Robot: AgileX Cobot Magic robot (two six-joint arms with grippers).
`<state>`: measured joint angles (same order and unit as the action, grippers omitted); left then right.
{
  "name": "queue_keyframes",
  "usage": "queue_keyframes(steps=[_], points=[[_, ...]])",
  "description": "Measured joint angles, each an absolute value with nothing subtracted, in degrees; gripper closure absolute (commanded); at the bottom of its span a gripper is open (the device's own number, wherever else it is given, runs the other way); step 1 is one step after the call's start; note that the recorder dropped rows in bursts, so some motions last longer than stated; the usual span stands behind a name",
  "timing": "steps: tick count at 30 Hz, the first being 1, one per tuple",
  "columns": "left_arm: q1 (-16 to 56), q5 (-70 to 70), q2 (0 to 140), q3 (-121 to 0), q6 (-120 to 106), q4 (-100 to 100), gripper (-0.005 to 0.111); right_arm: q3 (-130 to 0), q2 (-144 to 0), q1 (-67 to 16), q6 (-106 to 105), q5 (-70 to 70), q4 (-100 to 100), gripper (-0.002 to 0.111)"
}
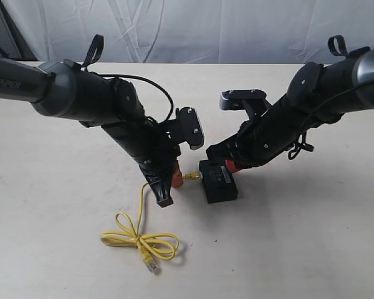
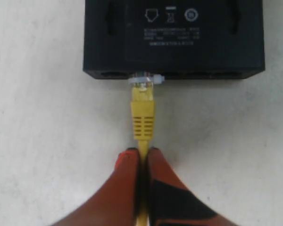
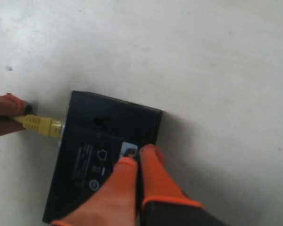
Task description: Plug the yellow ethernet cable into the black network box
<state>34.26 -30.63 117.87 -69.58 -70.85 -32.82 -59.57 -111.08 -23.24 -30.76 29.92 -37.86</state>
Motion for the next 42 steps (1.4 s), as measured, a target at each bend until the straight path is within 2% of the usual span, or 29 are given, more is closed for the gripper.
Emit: queue_keyframes(steps=[15, 26, 32, 42], points=[[34.45, -30.3, 117.87, -69.58, -70.85, -34.16, 0.107, -59.89, -110.12, -23.79, -16.73, 28.38, -27.16, 0.109], [34.75, -30.17, 117.87, -69.58, -70.85, -34.16, 0.107, -59.78, -107.24, -17.65, -16.27, 29.86, -26.64, 0.109], [34.75, -30.17, 117.87, -69.58, -70.85, -34.16, 0.107, -59.78, -109.44, -18.2, -16.27, 30.45, -26.88, 0.109], [34.64, -30.24, 117.87, -69.58, -70.85, -33.49, 0.107, -59.78, -111.13, -23.74, -20.74, 30.64, -29.21, 0.109]])
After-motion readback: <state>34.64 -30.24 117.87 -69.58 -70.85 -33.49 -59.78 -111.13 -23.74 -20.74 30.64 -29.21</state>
